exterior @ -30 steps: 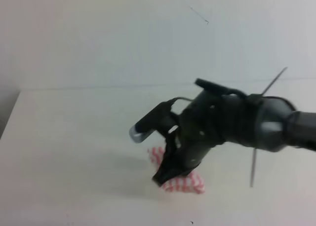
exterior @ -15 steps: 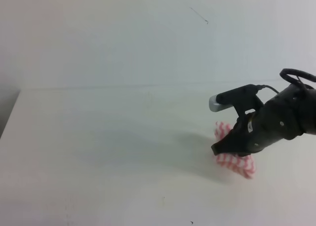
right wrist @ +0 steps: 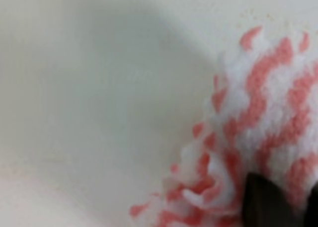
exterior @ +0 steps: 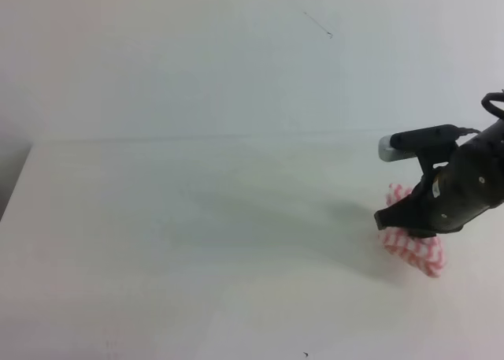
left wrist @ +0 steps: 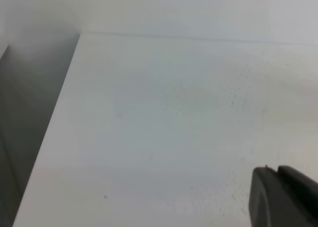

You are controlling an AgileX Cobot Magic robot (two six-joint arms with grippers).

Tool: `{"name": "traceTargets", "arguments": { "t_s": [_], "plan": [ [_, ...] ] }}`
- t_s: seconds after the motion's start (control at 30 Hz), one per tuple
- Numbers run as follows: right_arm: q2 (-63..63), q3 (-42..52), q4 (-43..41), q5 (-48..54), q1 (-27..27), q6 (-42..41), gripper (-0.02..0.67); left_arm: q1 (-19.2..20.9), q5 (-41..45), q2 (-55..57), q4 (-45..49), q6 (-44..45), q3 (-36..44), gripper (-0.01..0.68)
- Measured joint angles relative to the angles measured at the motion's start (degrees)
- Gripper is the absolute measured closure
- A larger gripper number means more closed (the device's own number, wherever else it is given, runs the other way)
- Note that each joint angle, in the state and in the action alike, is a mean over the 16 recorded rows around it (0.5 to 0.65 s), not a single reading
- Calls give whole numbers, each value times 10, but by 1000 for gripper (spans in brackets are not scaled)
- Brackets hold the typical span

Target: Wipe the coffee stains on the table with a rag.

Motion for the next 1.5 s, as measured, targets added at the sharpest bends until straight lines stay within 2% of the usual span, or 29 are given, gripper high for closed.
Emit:
{"name": "traceTargets", "arguments": {
  "t_s": [0.3,0.37,0.43,0.57,0.83,0.97,1.2,1.5],
  "plan": [
    [-15,0,9,37,-4,-26,335,0,1,3,0,0,-2,674],
    [-28,0,10,45,-4,-36,306,0,1,3,0,0,-2,674],
    [-48,0,10,55,-4,-48,306,0,1,2,0,0,-2,674],
    [-107,0,10,77,-4,-78,359,0,1,4,0,0,-3,674],
    [-292,16,8,130,-4,-132,550,0,1,2,0,0,-3,673],
    [-398,52,6,145,-4,-139,623,0,1,1,0,0,-3,674],
    [-594,183,22,125,-4,-139,650,0,1,1,0,0,-2,674],
    [-829,388,59,12,-4,-137,651,0,-1,1,0,0,-2,674]
  ]
}}
